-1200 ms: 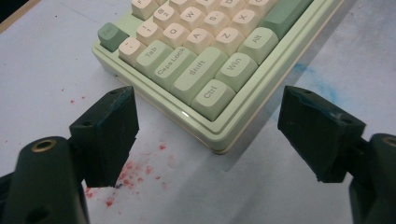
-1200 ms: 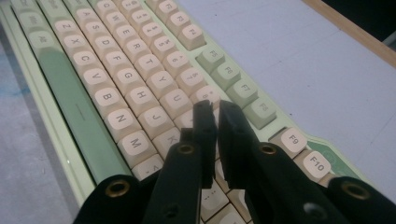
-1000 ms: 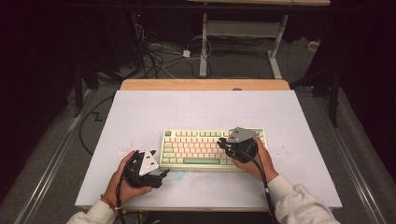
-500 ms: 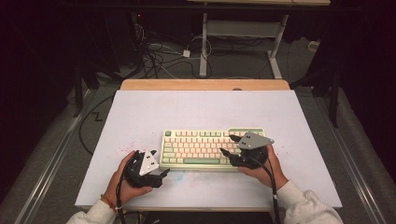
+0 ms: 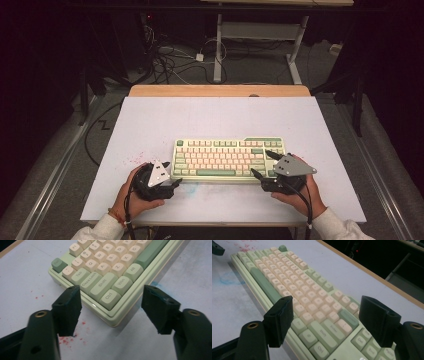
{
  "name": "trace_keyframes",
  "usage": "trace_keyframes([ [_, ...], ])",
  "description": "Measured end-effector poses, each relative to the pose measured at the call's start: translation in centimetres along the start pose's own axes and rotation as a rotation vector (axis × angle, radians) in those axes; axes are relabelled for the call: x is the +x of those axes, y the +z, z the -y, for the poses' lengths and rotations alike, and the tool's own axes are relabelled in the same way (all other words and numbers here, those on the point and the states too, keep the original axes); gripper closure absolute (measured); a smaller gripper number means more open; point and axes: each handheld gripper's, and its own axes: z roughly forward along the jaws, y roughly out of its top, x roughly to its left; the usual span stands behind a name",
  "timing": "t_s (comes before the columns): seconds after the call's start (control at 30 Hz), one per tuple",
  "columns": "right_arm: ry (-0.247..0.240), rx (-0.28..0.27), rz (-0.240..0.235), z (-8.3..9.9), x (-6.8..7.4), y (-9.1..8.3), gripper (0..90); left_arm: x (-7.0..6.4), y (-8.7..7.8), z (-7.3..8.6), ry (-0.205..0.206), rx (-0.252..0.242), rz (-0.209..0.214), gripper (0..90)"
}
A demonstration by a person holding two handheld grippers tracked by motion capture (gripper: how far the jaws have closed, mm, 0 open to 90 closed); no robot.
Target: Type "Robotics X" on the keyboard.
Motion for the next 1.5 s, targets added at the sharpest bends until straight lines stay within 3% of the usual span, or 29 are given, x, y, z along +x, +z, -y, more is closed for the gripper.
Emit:
trace_keyframes([
  [0.13, 0.003, 0.011, 0.019, 0.9, 0.1, -0.9, 27.2, 0.1, -0.1, -0.2, -0.021, -0.003, 0.041, 46.9],
  [0.23, -0.007, 0.034, 0.031, 1.7, 0.4, -1.5, 26.9, 0.4, -0.2, -0.4, -0.042, -0.004, 0.074, 65.7],
  [0.27, -0.007, 0.034, 0.031, 1.7, 0.4, -1.5, 26.9, 0.4, -0.2, -0.5, -0.044, 0.0, 0.081, 65.7],
  [0.43, 0.002, 0.042, 0.033, 2.7, 0.5, -2.4, 26.7, 0.5, -0.2, -1.1, -0.044, 0.006, 0.119, 83.8],
  [0.77, 0.001, 0.053, 0.048, 3.2, 0.4, -2.9, 26.6, 0.3, 1.3, -4.3, -0.035, 0.032, 0.146, 87.5],
  [1.3, -0.025, 0.086, 0.034, 3.5, 0.7, -2.2, 26.6, -0.1, 5.9, -9.4, 0.03, 0.095, 0.143, 87.4],
  [1.5, -0.028, 0.091, 0.028, 3.6, 0.7, -2.2, 26.7, 0.0, 7.9, -10.6, 0.041, 0.131, 0.146, 87.3],
])
